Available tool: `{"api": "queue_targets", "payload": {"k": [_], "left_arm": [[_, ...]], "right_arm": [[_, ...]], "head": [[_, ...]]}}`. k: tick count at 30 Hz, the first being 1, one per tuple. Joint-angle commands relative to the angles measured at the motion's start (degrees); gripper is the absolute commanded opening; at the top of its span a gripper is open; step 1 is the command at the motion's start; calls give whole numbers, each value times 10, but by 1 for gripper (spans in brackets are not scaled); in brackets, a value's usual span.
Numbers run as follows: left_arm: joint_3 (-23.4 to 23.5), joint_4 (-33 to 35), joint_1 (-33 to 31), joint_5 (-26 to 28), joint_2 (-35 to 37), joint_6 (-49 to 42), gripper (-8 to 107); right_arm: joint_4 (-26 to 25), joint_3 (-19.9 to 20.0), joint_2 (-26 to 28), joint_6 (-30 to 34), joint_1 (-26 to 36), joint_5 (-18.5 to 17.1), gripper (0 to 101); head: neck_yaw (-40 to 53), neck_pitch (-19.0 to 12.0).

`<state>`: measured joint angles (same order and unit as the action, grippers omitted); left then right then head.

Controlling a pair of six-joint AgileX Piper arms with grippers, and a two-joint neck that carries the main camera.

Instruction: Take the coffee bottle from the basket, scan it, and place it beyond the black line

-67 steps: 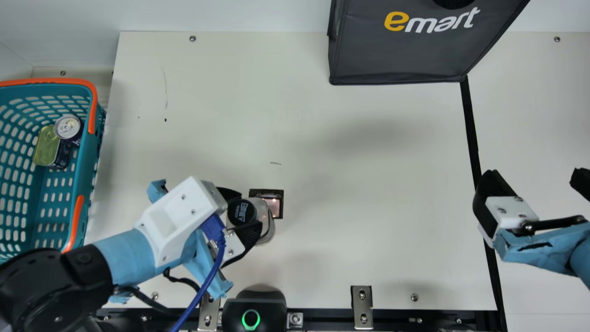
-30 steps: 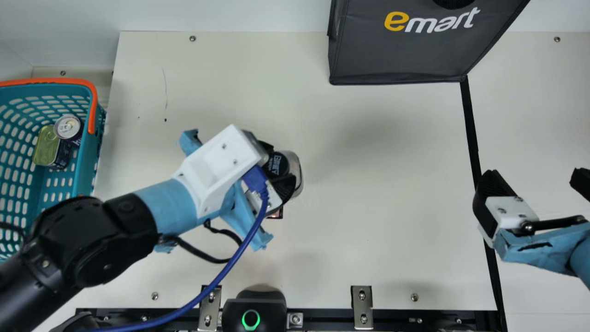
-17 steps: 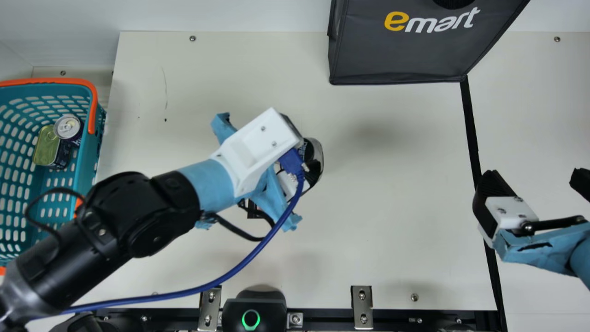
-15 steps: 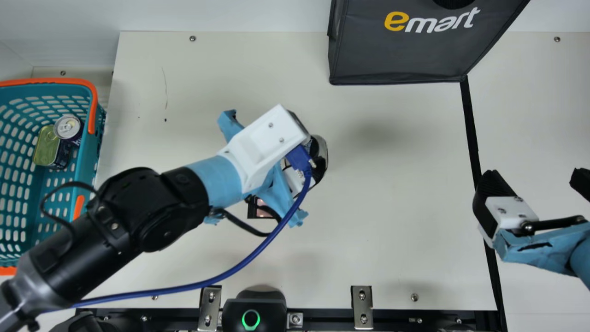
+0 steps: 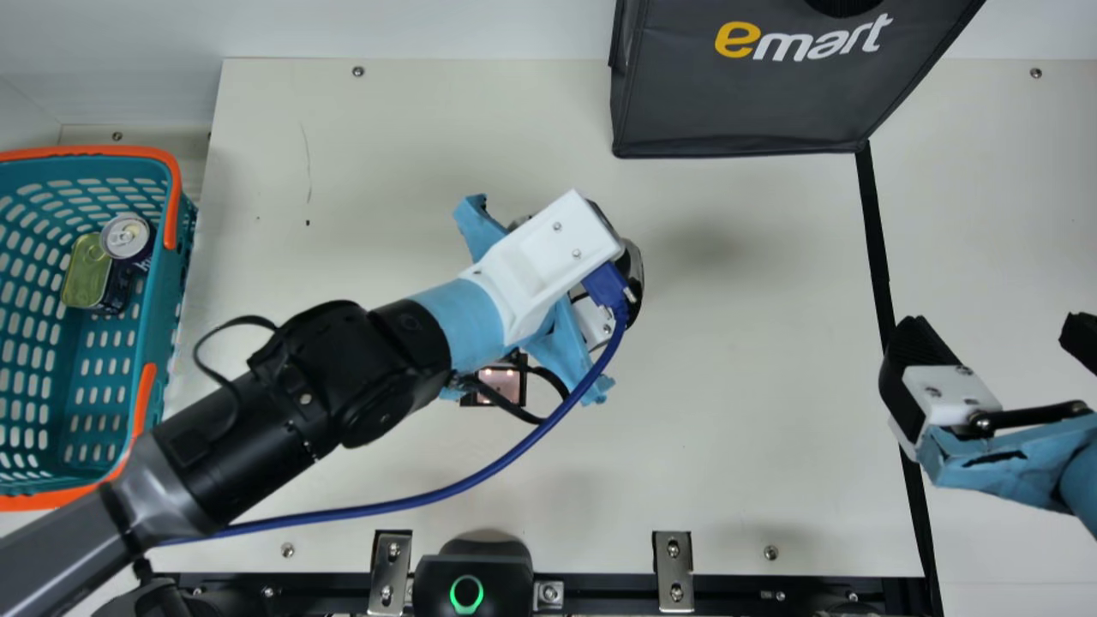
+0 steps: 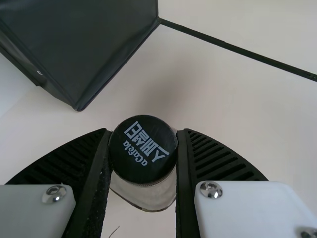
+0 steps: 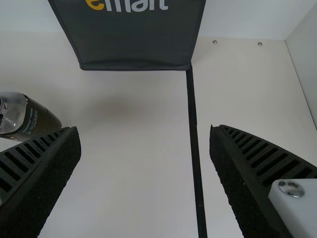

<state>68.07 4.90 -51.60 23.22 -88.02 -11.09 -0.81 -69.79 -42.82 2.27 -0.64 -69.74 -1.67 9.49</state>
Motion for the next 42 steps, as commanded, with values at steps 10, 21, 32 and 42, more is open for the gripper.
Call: {"api": "queue_targets", "payload": {"k": [10, 21, 32, 42], "left_arm": [[-12, -13, -8, -23, -15, 22, 10], [-32, -22, -6, -41, -21, 31, 10], [-55, -29, -3, -60, -24, 38, 16], [-63, -28, -2, -65, -28, 38, 47]], "right_arm": [[0, 0, 0, 0, 0, 0, 91], [0, 0, 0, 0, 0, 0, 91], [0, 0, 0, 0, 0, 1, 91], [0, 0, 0, 0, 0, 1, 91]], "head": [[1, -16], [1, -16], [1, -16], [1, -16]]}}
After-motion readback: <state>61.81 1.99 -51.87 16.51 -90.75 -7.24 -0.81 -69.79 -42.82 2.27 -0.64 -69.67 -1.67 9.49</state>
